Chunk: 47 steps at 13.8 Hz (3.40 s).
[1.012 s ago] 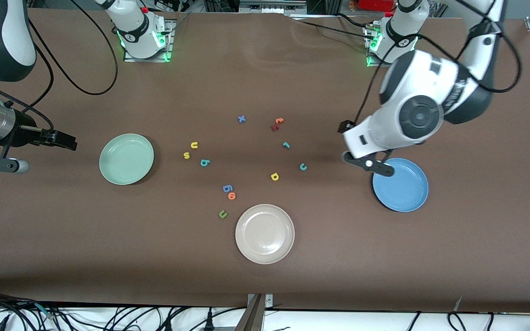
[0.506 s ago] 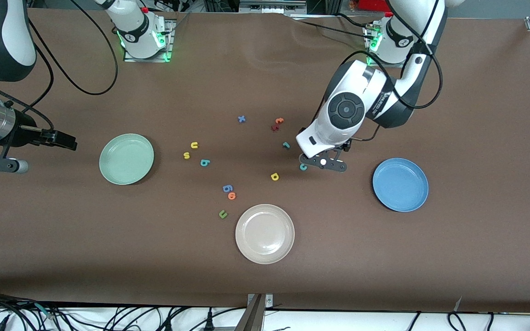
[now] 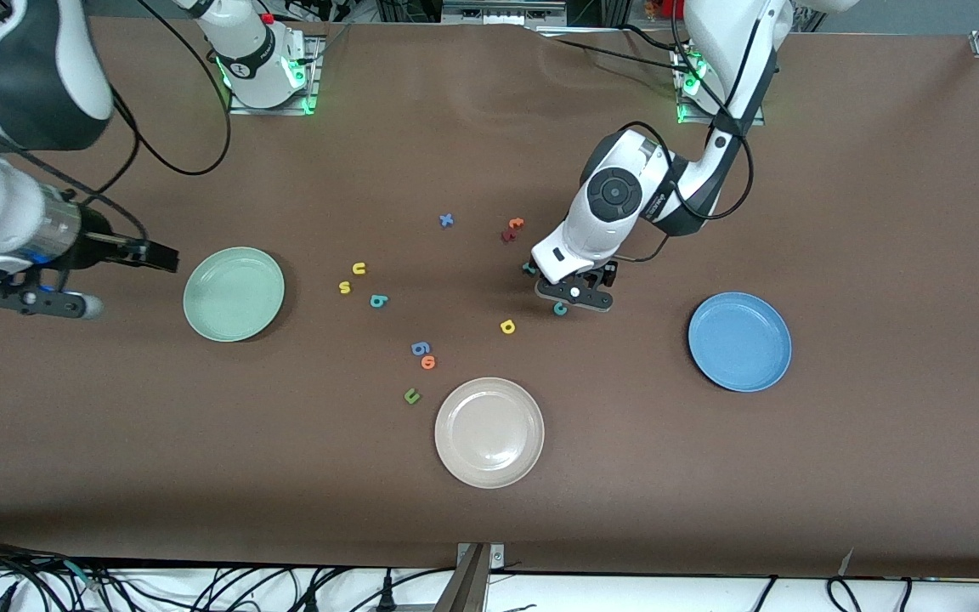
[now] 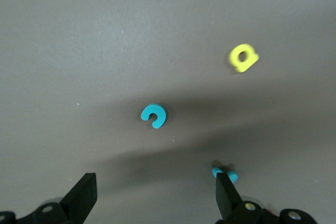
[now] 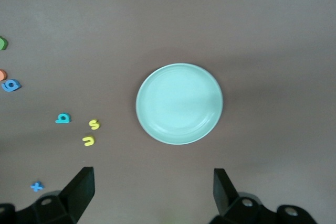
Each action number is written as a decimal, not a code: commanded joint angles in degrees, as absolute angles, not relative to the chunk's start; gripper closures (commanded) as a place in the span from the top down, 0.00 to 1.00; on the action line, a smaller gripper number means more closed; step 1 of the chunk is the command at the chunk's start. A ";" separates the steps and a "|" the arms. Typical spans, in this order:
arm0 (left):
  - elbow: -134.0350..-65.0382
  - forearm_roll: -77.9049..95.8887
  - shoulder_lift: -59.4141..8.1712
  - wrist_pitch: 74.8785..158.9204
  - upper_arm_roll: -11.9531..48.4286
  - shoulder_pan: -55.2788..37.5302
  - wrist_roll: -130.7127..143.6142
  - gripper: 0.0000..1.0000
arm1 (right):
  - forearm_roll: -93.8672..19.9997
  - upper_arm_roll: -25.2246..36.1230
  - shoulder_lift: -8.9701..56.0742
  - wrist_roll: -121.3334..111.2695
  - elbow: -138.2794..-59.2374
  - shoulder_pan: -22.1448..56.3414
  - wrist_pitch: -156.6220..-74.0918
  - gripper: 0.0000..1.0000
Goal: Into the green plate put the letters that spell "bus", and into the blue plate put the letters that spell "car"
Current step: 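Reach the left gripper toward the teal c while the right gripper moves out, then grasp the teal c with the left gripper while the right gripper grasps yellow u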
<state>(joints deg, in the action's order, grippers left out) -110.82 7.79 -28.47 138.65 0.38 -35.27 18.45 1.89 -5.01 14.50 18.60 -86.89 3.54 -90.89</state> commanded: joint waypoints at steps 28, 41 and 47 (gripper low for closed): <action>-106.62 6.42 -34.89 143.55 -0.09 -34.81 15.93 1.00 | 1.76 -13.62 23.64 36.39 -130.78 14.33 -154.07 0.95; -103.89 6.50 -39.29 143.00 -0.18 -34.72 15.12 0.78 | 1.76 -12.75 23.64 32.61 -130.87 14.24 -153.19 0.40; -103.89 6.50 -39.37 142.91 -0.18 -34.89 15.21 0.42 | 1.76 -12.48 23.82 32.61 -130.87 14.15 -153.02 0.00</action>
<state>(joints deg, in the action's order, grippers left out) -105.36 7.55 -37.81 143.59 -0.09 -34.81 15.54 1.64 -12.65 23.70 33.62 -130.46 14.37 -152.87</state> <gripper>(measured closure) 0.480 0.718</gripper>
